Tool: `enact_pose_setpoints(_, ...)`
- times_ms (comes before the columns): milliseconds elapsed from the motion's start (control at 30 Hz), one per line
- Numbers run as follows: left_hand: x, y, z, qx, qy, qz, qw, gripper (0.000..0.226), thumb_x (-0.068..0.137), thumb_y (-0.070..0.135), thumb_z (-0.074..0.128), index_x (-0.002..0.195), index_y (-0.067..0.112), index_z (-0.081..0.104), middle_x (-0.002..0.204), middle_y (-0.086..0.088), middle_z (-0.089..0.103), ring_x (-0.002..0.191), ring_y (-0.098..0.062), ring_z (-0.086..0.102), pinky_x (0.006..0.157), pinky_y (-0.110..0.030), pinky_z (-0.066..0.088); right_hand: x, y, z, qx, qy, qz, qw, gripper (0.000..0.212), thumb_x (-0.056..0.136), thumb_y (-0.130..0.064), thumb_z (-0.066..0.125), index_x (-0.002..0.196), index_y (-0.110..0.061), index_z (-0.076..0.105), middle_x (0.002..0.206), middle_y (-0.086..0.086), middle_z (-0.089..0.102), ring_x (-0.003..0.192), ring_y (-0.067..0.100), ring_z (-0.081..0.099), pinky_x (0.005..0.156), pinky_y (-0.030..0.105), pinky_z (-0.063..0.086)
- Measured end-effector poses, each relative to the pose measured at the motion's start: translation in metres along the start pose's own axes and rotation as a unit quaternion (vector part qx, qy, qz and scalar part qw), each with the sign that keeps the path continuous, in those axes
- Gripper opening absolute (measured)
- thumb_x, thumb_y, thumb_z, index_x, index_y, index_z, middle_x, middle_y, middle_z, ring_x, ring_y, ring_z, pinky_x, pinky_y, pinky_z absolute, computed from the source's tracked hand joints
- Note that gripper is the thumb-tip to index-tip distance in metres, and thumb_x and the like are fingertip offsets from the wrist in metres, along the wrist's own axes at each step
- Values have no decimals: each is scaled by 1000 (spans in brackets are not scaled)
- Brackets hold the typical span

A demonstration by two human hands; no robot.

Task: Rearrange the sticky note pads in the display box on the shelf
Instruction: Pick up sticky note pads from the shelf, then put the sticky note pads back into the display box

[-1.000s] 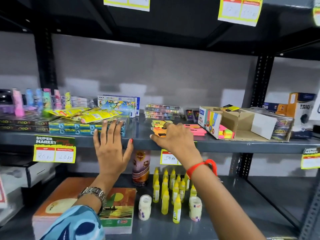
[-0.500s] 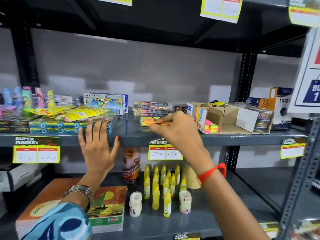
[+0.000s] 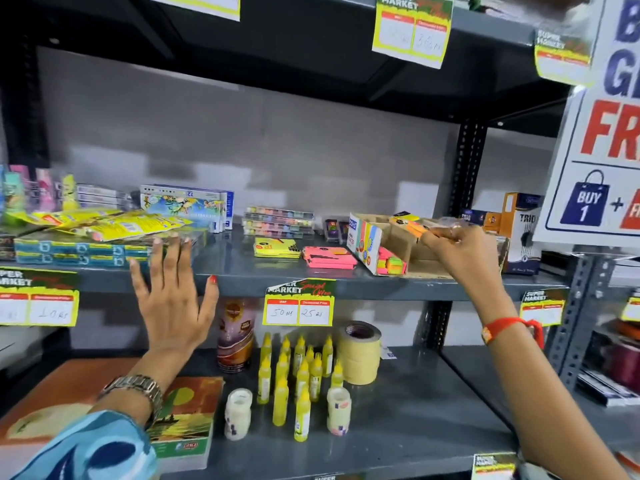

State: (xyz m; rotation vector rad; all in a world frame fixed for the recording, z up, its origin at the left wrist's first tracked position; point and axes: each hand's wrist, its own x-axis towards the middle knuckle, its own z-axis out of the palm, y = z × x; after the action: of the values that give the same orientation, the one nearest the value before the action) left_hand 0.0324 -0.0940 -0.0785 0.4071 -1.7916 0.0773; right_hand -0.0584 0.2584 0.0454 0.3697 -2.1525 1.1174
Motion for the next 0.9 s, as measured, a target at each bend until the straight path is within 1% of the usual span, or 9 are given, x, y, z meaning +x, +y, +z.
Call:
enact_pose_setpoints(167,-2,8,0,0,1,-3,1000,65,93,40,30,144,0,33,147,-22,38,141,-35,22,117,-46,-6,2,33,19,-59,-50,15,997,32,77,-36,70,89,-8,75,82,13,73,81,29,64,65,28,45)
enact_pose_setpoints(300,-1,8,-1,-6,-3,-11,1000,66,92,41,29,144,0,33,147,-21,37,141,-35,22,117,-44,-8,10,47,35,-173,-150,-5,973,47,83,-50,51,96,-8,68,102,24,69,98,41,58,89,46,47)
enact_pose_setpoints(400,-2,8,-1,-4,-7,-15,1000,65,92,41,29,142,0,35,146,-22,39,141,-35,22,117,-43,-8,7,41,31,-261,-205,-27,943,42,96,-22,31,137,-17,35,129,26,53,116,48,46,99,53,34)
enact_pose_setpoints(467,-2,9,-1,-4,-8,-17,1000,65,92,41,30,141,-1,37,145,-22,40,140,-35,23,117,-43,-8,5,36,30,-253,-194,-28,947,45,96,-11,27,141,-14,23,133,25,49,119,48,43,99,55,34)
enact_pose_setpoints(633,-1,11,-2,-1,-5,-21,1000,64,92,40,30,140,-2,38,143,-22,41,139,-35,24,117,-44,-7,7,39,35,-248,-197,-8,948,43,96,-14,27,139,-13,23,135,25,48,121,49,40,100,58,30)
enact_pose_setpoints(733,-1,9,-1,0,-1,-21,1000,63,92,40,30,139,-2,39,143,-22,42,139,-35,25,117,-46,-4,5,32,42,-190,-67,-26,979,48,98,-34,24,140,-14,35,145,29,34,133,44,29,108,57,24)
enact_pose_setpoints(800,-1,10,0,0,4,-20,1000,63,92,39,31,139,-1,39,143,-21,42,139,-35,26,117,-47,-3,-8,10,47,-61,63,-118,989,54,95,-36,26,130,-3,49,138,24,48,128,36,40,106,50,34)
enact_pose_setpoints(833,-1,10,1,-1,6,-20,1000,63,92,39,31,140,-1,39,144,-21,42,139,-34,26,117,-46,-3,-17,-6,50,-26,90,-168,981,50,94,-33,30,122,0,55,125,22,59,117,34,50,98,43,42)
enact_pose_setpoints(900,-2,9,2,-1,7,-22,1000,63,92,40,30,141,0,38,144,-20,42,139,-34,25,117,-46,-3,-29,-35,60,-36,41,-220,974,36,93,-28,41,108,-2,60,93,16,67,90,31,59,72,33,44)
